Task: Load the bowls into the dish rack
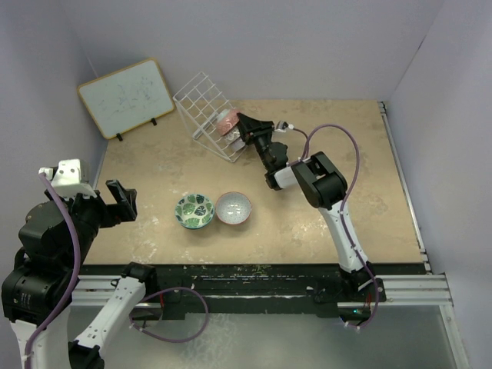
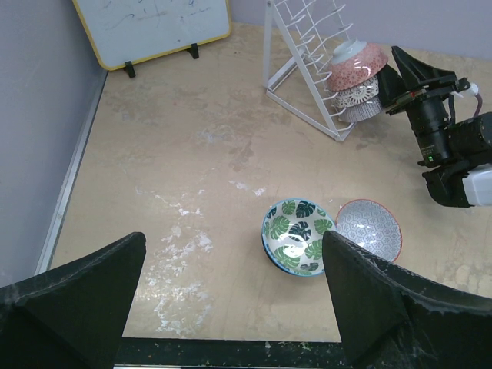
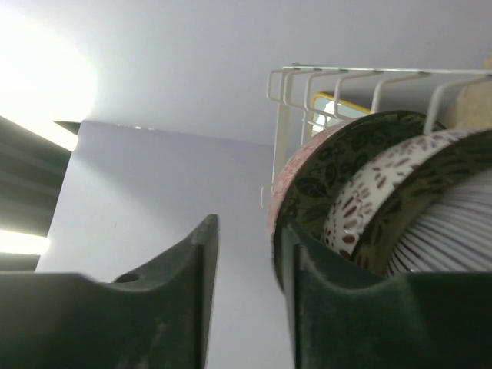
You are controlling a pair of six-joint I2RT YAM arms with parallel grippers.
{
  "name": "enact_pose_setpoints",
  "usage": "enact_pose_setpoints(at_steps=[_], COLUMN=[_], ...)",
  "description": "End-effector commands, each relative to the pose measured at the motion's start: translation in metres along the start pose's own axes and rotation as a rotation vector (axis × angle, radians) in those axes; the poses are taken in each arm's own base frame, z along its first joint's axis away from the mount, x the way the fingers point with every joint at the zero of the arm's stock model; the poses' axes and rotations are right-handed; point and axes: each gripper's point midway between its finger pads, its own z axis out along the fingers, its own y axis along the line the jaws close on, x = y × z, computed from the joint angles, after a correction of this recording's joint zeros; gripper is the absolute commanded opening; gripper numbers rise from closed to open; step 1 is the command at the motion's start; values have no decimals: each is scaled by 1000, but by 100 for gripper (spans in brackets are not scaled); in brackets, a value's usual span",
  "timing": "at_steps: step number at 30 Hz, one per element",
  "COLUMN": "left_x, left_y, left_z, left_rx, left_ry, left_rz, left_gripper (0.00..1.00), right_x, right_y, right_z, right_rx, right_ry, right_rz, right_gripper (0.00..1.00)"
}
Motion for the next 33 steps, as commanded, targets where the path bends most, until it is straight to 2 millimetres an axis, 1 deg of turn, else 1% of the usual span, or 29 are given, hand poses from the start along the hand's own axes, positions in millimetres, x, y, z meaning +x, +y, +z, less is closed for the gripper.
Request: enact_pose_setpoints(at_steps=[1, 4, 9, 11, 15, 20, 23, 26, 30, 33], left_x=[-13, -13, -15, -15, -15, -15, -14, -15, -16, -15], left_y=[-1, -3, -4, -4, -5, -5, -4, -4, -3, -3], left_z=[-3, -3, -3, -3, -4, -5, -6, -6, -6, -4], left_rx=[5, 11, 15, 17, 22, 25, 20, 18, 16, 14], left_ry=[-38, -40, -47, -45, -47, -52, -51, -53, -61, -55], left_rz=[-3, -11, -21, -22, -24, -29, -28, -27, -29, -28], left_gripper=[99, 99, 99, 99, 99, 99, 99, 99, 99, 99], right_x=[0, 2, 6, 6, 9, 14, 13, 14, 10, 9], right_y=[74, 75, 60, 55, 34, 12, 11, 13, 9, -3], right_z=[4, 2, -4, -8, -8, -1, 5, 8, 2, -7], right_rx=[-112, -67, 54, 85, 150, 194, 206, 244, 323, 386], right_ry=[-14, -5, 18, 15, 42, 69, 63, 62, 46, 47], right_rz=[5, -4, 0, -2, -3, 15, -1, -28, -70, -67], right_gripper=[45, 46, 52, 53, 54, 54, 54, 54, 56, 56])
